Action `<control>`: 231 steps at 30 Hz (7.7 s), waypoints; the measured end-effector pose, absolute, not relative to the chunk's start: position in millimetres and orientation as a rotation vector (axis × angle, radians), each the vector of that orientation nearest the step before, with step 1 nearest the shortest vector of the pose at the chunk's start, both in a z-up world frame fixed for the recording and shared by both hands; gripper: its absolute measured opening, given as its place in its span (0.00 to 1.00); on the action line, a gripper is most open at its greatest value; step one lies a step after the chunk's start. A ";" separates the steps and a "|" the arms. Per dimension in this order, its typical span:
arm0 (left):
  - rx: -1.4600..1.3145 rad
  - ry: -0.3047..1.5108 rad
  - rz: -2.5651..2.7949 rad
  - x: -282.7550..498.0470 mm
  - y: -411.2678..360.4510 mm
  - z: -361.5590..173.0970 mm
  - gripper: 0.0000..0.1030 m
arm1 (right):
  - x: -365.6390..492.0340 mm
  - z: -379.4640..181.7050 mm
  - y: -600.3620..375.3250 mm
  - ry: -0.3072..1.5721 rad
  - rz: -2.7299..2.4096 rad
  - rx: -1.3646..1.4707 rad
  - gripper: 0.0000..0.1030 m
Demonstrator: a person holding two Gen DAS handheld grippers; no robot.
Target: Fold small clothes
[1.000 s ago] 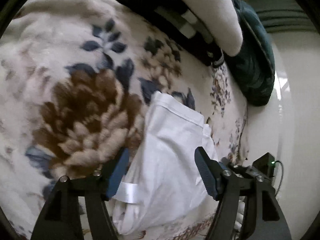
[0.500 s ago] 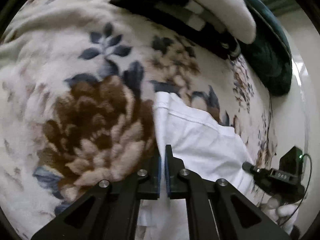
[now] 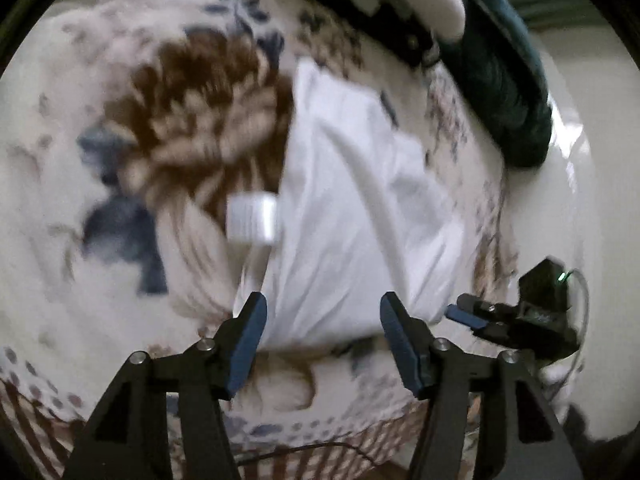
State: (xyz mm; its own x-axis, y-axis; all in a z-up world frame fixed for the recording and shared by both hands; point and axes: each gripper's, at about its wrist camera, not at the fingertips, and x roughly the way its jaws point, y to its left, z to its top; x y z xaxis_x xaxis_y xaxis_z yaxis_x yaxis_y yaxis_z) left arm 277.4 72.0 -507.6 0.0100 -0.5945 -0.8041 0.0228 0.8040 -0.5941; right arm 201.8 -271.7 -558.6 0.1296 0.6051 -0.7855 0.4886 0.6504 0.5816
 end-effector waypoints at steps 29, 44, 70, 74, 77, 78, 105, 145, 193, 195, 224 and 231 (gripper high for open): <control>-0.299 1.540 -0.465 281.6 104.3 -503.4 0.09 | 208.5 -549.6 -243.8 1.597 0.064 0.706 0.14; -0.423 1.360 -0.468 397.6 38.0 -515.6 0.01 | 298.6 -572.5 -291.4 1.354 0.001 0.964 0.13; -0.637 1.460 -0.423 311.4 94.3 -502.1 0.48 | 225.3 -561.2 -308.7 1.433 0.047 1.039 0.46; -0.582 1.510 -0.473 279.4 76.1 -514.5 0.48 | 190.4 -565.4 -283.0 1.526 0.116 0.962 0.46; -0.491 1.485 -0.474 271.9 62.7 -520.0 0.46 | 185.9 -574.9 -261.1 1.587 0.156 0.845 0.46; -0.464 1.467 -0.474 271.6 58.2 -520.2 0.46 | 186.7 -577.5 -256.3 1.592 0.166 0.829 0.46; -0.343 1.532 -0.612 262.0 73.1 -504.3 0.50 | 205.1 -536.6 -239.5 1.609 0.194 0.455 0.18; -0.592 1.501 -0.476 278.1 91.6 -509.1 0.76 | 190.7 -547.9 -275.0 1.641 0.130 0.655 0.48; -0.559 0.783 -0.674 690.4 24.0 -271.8 0.14 | 624.9 -299.8 -286.8 0.806 0.517 0.904 0.13; -0.554 0.836 -0.643 695.3 30.7 -306.5 0.15 | 640.5 -318.1 -283.7 0.812 0.507 0.892 0.13; 0.027 1.042 -0.128 587.2 13.5 -348.9 0.92 | 573.1 -364.1 -228.8 1.105 -0.201 0.085 1.00; 0.028 1.014 -0.116 548.8 8.6 -303.8 0.92 | 526.4 -301.9 -221.5 1.043 -0.278 0.055 1.00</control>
State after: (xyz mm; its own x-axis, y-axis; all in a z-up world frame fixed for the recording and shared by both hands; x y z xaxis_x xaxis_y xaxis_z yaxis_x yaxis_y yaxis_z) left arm 548.8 8.6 -303.8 0.5229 -0.0843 -0.8482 0.1102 0.9934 -0.0308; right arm 526.4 -221.5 -301.9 0.4719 -0.2014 -0.8583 0.2530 0.9635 -0.0870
